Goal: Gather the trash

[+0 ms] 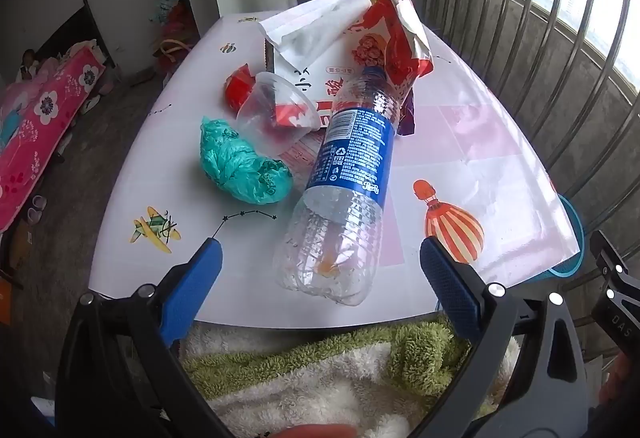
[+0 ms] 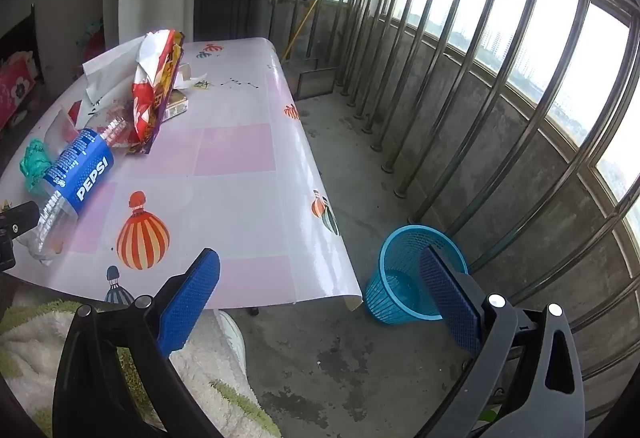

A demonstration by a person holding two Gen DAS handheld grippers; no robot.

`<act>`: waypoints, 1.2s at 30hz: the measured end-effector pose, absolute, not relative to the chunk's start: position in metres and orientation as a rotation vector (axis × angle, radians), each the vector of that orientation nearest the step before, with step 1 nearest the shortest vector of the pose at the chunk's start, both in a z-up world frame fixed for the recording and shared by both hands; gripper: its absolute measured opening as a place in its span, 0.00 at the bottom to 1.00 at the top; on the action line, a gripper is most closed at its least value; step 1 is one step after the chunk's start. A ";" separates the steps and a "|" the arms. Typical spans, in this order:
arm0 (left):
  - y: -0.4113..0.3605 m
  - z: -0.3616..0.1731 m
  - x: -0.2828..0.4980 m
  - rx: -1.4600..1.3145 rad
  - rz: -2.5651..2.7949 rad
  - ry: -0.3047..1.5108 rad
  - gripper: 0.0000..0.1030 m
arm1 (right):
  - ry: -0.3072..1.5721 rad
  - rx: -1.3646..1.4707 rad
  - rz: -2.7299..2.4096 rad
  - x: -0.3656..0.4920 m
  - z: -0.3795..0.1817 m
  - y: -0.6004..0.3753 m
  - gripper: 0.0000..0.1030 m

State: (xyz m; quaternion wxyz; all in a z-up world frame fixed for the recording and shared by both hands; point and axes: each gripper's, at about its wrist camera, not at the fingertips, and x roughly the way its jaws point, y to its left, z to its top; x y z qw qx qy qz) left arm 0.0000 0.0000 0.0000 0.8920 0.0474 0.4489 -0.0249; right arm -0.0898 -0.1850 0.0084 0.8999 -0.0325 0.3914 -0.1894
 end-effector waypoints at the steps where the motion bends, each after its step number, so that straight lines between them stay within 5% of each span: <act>1: 0.000 0.000 0.000 0.098 -0.052 0.932 0.93 | 0.810 -0.067 -0.391 -0.090 0.008 -0.185 0.94; 36: -0.001 0.001 0.001 0.101 -0.058 0.932 0.93 | 0.813 -0.066 -0.382 -0.085 0.011 -0.183 0.94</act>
